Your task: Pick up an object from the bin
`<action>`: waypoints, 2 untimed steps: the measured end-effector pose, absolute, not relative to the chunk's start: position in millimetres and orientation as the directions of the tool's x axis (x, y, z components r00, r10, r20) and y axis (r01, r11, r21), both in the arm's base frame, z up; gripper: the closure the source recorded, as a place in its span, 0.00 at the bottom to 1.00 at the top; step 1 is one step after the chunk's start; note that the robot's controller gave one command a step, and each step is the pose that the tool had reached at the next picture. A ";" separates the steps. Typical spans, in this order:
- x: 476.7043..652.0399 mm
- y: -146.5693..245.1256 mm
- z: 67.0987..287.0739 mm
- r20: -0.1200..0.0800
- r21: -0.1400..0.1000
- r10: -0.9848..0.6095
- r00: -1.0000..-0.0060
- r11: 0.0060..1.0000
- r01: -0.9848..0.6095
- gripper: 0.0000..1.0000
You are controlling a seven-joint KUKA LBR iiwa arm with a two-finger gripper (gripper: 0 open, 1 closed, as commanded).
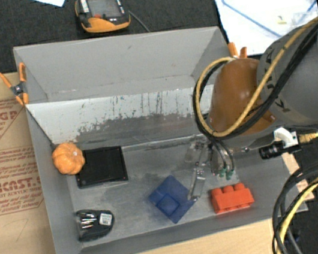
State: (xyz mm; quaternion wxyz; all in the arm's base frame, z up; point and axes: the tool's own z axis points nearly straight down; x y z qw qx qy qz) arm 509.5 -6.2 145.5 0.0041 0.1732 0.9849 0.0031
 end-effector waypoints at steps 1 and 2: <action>507.5 -9.7 150.0 -0.009 0.007 0.348 -0.937 0.938 0.348 0.00; 495.4 -14.0 177.9 -0.012 0.004 0.065 -0.998 0.998 0.065 0.00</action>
Offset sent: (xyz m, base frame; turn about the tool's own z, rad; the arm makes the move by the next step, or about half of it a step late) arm -0.0151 -0.0086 0.0341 -0.2994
